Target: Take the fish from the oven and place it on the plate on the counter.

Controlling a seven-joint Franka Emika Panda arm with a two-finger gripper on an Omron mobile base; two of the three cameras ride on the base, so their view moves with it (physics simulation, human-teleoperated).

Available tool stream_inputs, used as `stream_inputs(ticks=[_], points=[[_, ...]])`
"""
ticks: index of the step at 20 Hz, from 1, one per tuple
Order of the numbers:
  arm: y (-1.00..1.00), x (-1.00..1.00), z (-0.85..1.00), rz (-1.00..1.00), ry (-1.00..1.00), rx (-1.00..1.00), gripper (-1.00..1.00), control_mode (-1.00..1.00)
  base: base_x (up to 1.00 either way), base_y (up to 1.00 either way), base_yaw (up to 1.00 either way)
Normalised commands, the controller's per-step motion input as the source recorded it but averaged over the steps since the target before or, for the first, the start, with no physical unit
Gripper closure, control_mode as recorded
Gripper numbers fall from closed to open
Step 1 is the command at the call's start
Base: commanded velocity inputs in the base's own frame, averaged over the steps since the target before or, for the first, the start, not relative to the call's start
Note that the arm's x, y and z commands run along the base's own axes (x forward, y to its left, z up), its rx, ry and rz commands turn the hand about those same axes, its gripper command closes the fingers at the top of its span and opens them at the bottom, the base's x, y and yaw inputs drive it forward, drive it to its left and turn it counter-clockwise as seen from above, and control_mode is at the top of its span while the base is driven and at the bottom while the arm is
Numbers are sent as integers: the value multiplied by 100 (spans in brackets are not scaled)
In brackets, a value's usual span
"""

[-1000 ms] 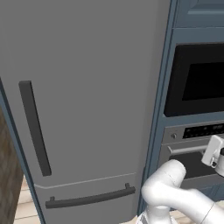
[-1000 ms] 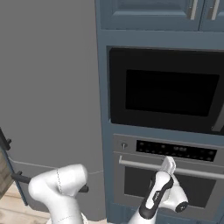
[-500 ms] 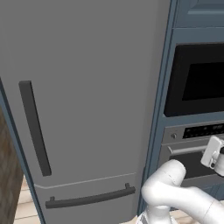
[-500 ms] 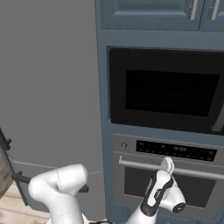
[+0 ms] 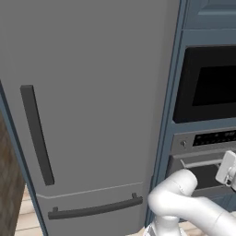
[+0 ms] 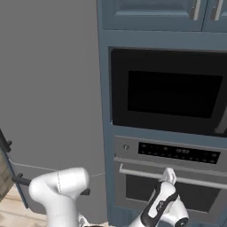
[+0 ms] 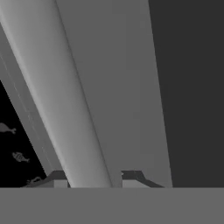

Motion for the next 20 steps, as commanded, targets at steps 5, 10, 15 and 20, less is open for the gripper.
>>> stream_inputs(ticks=[5, 10, 15, 20], points=[[-16, -31, -25, 0, 2, 0, 100, -100, 0, 0, 0], [-4, -7, -15, 0, 5, 0, 100, -100, 0, 0, 0], [-7, -40, -40, 0, 9, 0, 100, -100, 0, 0, 0], [-3, -55, -34, 0, 4, 0, 100, -100, 0, 0, 0]])
